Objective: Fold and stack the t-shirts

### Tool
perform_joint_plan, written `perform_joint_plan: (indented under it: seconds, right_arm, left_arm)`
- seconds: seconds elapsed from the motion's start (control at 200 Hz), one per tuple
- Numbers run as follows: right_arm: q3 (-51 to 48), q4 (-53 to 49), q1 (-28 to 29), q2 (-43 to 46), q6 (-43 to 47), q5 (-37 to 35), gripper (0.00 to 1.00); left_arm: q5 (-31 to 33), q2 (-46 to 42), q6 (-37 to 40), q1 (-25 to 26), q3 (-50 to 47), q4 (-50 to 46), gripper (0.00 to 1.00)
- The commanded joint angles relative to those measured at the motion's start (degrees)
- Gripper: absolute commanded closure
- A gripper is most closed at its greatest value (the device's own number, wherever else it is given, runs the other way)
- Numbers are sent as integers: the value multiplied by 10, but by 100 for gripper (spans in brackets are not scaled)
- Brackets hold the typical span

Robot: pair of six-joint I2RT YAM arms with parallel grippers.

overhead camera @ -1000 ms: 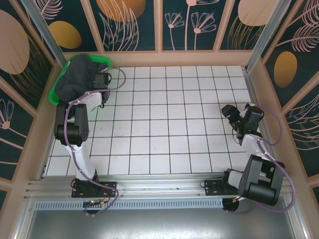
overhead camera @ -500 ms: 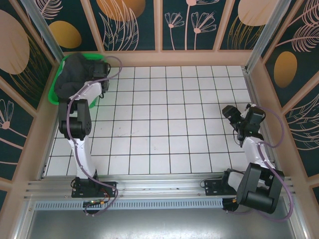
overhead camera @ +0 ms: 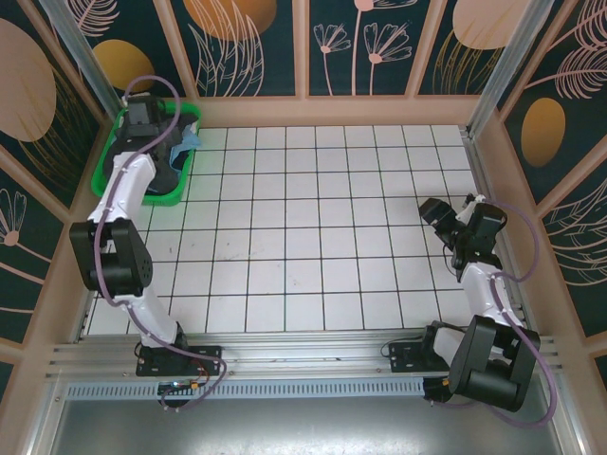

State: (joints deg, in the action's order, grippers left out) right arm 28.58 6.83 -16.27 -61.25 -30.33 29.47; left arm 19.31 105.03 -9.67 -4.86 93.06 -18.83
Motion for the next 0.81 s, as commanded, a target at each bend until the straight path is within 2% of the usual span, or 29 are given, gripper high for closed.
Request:
perform_joint_plan:
  seconds: [0.0,0.09,0.205,0.41,0.51,0.701,0.801]
  right_arm:
    - [-9,21,6,8,9,39,26]
    - [-9,19,7,10,12,43,27]
    - [-13,16,6,16,19,38,27]
    - [-22,23,6,15,21,26,27]
    - [-22,27,6,12,19,29,27]
    - [-23,31,6,12,15,39,27]
    - [-26,41,6,11,9,46,27]
  left_arm:
    - [-16,61,-60,-23,26,-67,6]
    - [-50,88,-78,-34,42,-67,15]
    - [-56,116,-82,-36,71,-81,28]
    - [-80,106,-80,-36,83,-91,76]
    - [-99,82,-75,-36,103,-107,91]
    - [-131,-3,-60,-35,188,-117,100]
    - [-151,-73,-30,-27,188,-40,100]
